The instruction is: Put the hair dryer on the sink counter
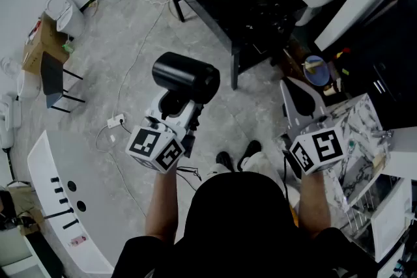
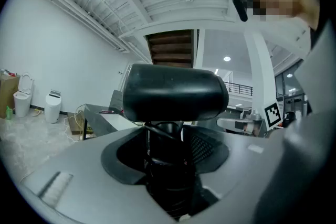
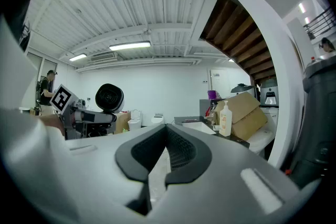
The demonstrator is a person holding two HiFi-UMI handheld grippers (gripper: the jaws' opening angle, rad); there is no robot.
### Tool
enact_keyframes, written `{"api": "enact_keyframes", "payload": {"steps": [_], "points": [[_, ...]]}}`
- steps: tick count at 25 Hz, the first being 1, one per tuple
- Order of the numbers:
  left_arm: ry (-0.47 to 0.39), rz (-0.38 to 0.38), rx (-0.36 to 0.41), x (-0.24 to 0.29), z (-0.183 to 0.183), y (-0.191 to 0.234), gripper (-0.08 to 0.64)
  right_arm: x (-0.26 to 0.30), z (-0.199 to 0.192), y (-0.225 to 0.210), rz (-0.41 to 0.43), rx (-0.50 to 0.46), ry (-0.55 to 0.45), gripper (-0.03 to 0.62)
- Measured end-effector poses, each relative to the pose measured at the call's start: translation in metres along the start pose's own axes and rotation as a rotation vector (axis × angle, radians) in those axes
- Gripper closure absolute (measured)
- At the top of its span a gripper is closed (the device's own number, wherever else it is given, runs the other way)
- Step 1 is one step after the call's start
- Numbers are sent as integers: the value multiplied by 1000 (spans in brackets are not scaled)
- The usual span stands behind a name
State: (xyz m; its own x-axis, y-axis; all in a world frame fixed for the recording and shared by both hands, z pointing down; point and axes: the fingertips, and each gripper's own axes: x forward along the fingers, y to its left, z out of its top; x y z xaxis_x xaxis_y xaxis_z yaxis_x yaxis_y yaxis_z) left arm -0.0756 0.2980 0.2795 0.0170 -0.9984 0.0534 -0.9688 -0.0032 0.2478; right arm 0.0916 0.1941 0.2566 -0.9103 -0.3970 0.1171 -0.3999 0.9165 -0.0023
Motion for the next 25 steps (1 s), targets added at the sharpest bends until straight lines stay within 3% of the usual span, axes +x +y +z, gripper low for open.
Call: {"api": "enact_keyframes", "payload": {"steps": [12,16,25], "points": [[-33,-5,-36,-49,-4,9,351,-13,-5,41,-26,-8,14,584],[-42,-12,-43,-60,1,13,351,-10,-13,55,-3,35,62,583],[-40,-35,-63,-64,-8,18,351,-11,-23,66,-3,65,55,583]]}}
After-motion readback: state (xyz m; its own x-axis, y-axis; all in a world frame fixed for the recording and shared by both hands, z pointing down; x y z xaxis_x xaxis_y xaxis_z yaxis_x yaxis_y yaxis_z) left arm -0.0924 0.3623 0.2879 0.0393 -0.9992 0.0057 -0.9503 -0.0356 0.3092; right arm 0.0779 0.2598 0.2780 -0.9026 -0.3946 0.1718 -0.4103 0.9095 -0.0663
